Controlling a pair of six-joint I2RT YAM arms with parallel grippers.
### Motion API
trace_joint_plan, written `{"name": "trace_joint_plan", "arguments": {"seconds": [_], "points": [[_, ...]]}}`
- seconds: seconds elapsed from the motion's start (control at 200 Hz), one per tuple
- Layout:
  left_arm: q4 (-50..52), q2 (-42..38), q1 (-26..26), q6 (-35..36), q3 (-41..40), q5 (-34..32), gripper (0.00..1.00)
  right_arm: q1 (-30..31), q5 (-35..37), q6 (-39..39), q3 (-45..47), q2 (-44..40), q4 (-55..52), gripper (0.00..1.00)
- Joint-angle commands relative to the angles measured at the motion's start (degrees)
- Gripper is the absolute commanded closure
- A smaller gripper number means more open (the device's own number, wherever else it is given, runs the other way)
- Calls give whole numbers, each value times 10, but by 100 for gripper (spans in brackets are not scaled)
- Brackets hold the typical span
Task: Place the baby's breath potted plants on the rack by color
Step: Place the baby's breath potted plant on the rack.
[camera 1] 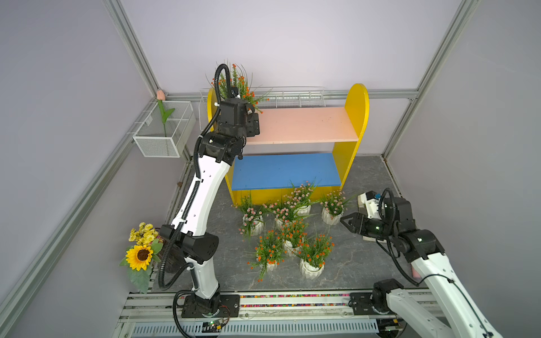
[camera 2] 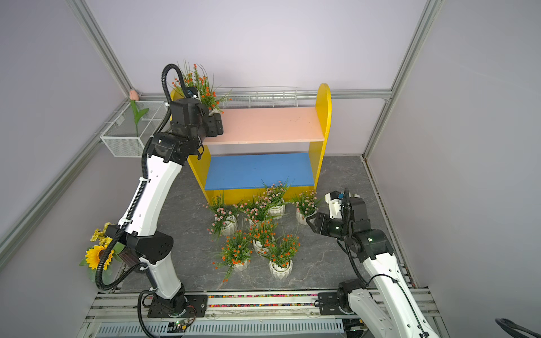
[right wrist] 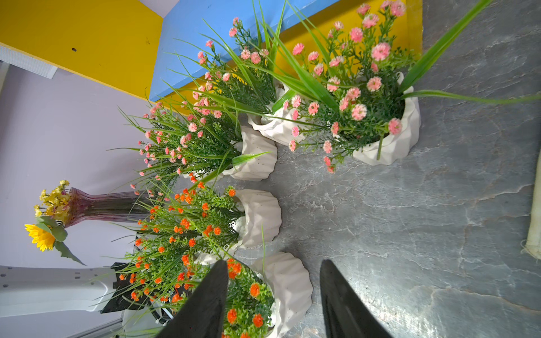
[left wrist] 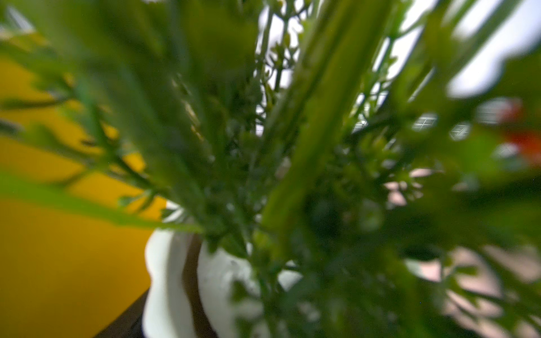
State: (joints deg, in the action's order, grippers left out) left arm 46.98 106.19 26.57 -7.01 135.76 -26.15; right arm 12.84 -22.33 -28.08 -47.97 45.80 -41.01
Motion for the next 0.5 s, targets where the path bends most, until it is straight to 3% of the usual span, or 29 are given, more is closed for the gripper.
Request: {"name": "trace_joint_plan", "arguments": {"seconds": [0.0, 0.295, 0.495], "points": [[-20, 5, -5, -8, 19, -19, 13, -2, -3, 2, 11, -3, 9, 45], [-18, 8, -4, -7, 18, -23, 1, -3, -4, 3, 12, -4, 9, 40], [-19, 8, -5, -3, 19, -23, 0, -4, -2, 5, 12, -5, 8, 38]]}}
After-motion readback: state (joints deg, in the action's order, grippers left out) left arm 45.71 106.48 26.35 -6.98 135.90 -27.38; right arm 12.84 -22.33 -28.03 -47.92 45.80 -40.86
